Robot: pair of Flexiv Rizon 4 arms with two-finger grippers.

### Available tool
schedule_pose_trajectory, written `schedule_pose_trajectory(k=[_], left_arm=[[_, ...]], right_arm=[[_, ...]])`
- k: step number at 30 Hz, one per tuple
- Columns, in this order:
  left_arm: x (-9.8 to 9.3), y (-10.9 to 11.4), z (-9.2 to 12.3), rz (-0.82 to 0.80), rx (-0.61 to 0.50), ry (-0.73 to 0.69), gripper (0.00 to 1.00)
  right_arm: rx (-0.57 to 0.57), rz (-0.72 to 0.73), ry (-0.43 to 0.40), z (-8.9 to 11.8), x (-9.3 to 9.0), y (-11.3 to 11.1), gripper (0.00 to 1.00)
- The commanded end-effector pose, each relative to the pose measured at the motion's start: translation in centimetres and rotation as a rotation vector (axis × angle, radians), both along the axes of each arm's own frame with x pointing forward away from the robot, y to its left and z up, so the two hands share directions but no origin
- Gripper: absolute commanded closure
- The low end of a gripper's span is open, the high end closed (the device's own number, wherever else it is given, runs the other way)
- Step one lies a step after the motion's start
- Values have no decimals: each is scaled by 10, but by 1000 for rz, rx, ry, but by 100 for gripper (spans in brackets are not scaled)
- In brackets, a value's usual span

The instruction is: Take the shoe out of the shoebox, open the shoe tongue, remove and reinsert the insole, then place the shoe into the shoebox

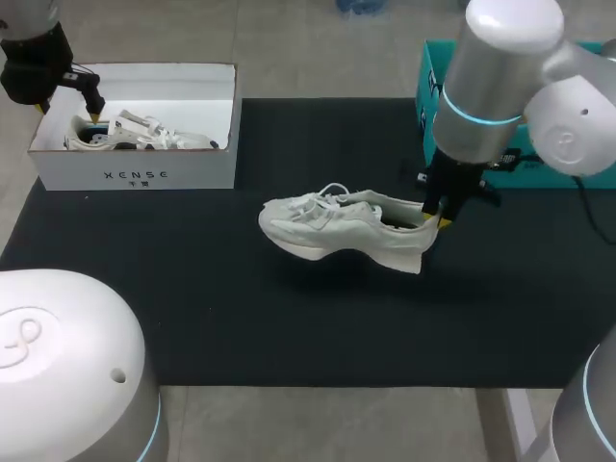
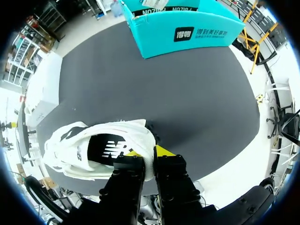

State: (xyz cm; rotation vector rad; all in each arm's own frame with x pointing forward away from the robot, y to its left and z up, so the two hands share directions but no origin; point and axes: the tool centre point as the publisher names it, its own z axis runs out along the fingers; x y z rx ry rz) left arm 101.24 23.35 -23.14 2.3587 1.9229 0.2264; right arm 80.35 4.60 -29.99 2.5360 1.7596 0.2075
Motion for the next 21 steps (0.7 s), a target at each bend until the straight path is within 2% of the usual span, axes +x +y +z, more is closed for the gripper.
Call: schedule_pose_trajectory(k=[1, 9, 21], left_arm=[[-1, 0, 0, 0, 0, -3, 0], [-1, 0, 0, 0, 0, -3, 0], [-1, 0, 0, 0, 0, -3, 0]], right_arm=[[-24, 25, 18, -6, 4, 9, 100], [-48, 117, 38, -22, 6, 19, 100], [-98, 146, 76, -43, 1, 22, 100]])
